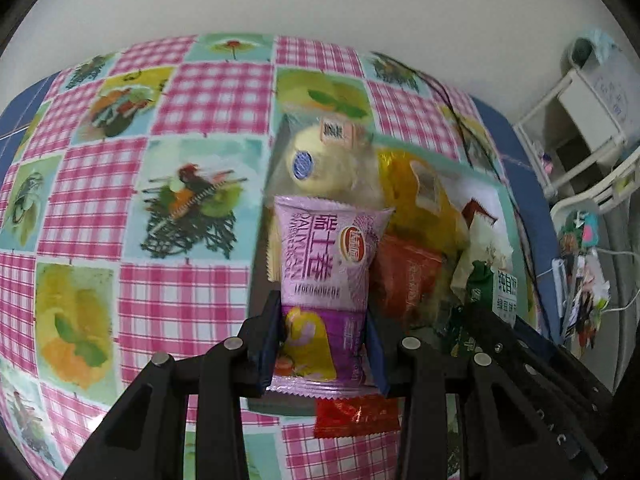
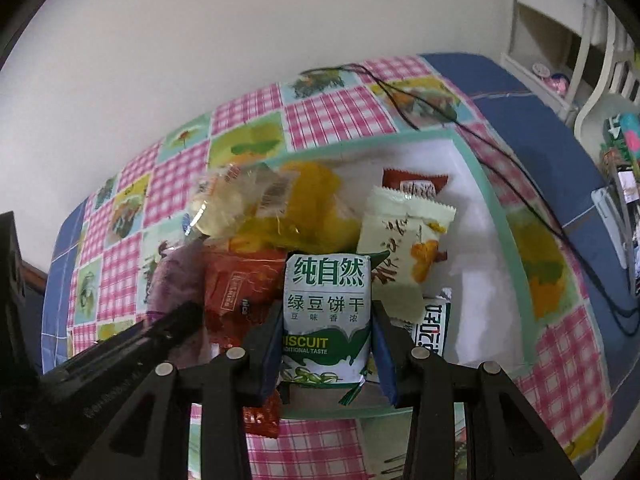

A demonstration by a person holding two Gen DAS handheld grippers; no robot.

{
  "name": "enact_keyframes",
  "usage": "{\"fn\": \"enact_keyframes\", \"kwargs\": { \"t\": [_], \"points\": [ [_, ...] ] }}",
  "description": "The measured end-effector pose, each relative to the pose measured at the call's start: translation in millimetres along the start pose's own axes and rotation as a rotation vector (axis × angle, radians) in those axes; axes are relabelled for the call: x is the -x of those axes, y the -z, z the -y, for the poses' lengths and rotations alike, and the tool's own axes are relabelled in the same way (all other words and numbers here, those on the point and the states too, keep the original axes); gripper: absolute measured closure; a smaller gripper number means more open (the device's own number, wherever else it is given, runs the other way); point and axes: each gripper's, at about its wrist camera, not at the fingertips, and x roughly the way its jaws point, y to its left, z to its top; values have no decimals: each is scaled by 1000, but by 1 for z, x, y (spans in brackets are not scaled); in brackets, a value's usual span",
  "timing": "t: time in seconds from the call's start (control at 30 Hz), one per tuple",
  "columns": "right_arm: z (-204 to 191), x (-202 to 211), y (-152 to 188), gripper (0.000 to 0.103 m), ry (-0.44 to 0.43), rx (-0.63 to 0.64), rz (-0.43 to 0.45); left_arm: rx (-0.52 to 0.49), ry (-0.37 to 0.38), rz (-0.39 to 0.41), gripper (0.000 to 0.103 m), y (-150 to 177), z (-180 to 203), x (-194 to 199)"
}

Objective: Organize snacks
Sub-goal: 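Open both tools to release the purple pack and green biscuit pack into the tray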

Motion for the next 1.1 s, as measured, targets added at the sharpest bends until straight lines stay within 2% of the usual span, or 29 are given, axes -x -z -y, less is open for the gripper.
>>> {"fn": "enact_keyframes", "kwargs": {
  "t": [0.07,0.2,0.3,0.37,0.43,0.67,0.87,1.1],
  "points": [
    [2,-2,2,57,0,2,-2,6,10,-13,59,3,2,-1],
    [3,4,5,50,14,-2,11,33,-16,6,33,6,-6,7],
    [6,8,10,46,-1,-12,10,55,-19,32,21,11,-15,19],
    [2,9,16,44,4,2,4,44,-62,69,13,17,-19,31],
    [-3,11,25,38,3,22,7,25,-143,114,5,25,-22,43],
    [-18,19,56,19,13,79,25,-13,-354,192,5,59,-31,76],
    [-23,29,75,7,19,111,49,-1,-583,164,5,83,-41,78],
    [-24,33,85,0,27,131,59,40,-559,166,5,100,-53,88]
  ]
}}
